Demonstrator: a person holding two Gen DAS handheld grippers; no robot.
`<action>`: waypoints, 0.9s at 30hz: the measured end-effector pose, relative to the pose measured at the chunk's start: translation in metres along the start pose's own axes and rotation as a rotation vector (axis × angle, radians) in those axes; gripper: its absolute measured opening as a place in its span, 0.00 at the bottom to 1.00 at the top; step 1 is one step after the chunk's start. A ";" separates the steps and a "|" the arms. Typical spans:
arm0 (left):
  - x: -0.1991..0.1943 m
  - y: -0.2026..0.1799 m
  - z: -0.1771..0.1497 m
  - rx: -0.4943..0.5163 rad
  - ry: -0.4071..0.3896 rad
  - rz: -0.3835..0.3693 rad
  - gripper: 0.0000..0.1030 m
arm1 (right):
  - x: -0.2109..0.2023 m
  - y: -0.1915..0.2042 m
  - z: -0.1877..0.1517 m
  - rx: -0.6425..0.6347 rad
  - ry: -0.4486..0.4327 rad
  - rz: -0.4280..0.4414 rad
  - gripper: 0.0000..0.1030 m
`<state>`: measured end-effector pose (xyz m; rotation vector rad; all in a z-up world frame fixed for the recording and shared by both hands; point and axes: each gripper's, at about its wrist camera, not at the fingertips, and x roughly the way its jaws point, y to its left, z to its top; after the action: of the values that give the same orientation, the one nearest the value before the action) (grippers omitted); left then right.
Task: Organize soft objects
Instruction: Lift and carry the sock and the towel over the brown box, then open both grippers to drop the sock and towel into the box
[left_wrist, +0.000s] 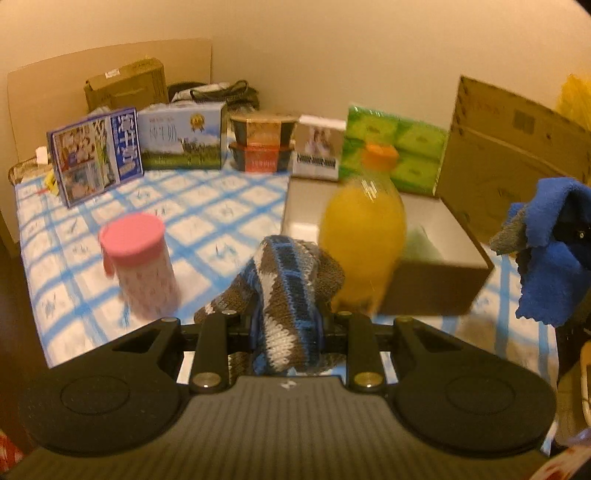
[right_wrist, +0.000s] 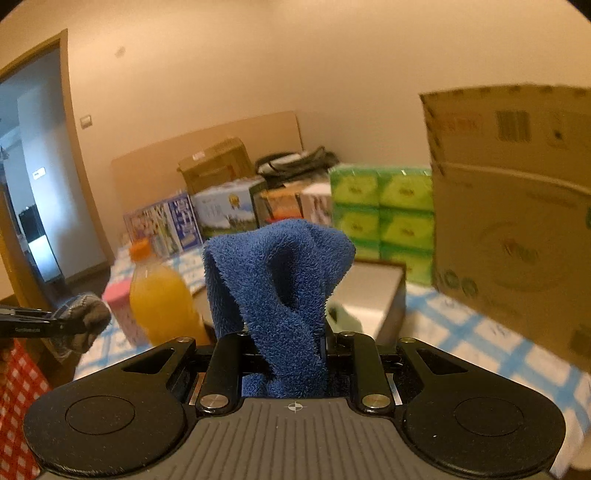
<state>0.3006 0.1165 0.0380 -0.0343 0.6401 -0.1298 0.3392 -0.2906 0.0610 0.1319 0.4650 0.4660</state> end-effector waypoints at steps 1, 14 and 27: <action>0.004 0.004 0.009 0.000 -0.007 -0.003 0.24 | 0.008 -0.001 0.008 0.001 -0.006 0.004 0.21; 0.119 0.029 0.121 0.009 -0.048 -0.079 0.24 | 0.133 -0.019 0.074 0.068 -0.019 0.032 0.21; 0.255 0.003 0.153 0.112 0.061 -0.267 0.29 | 0.259 -0.025 0.055 0.076 0.139 -0.003 0.21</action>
<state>0.5947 0.0846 0.0093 -0.0080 0.6864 -0.4253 0.5797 -0.1945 0.0004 0.1729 0.6193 0.4568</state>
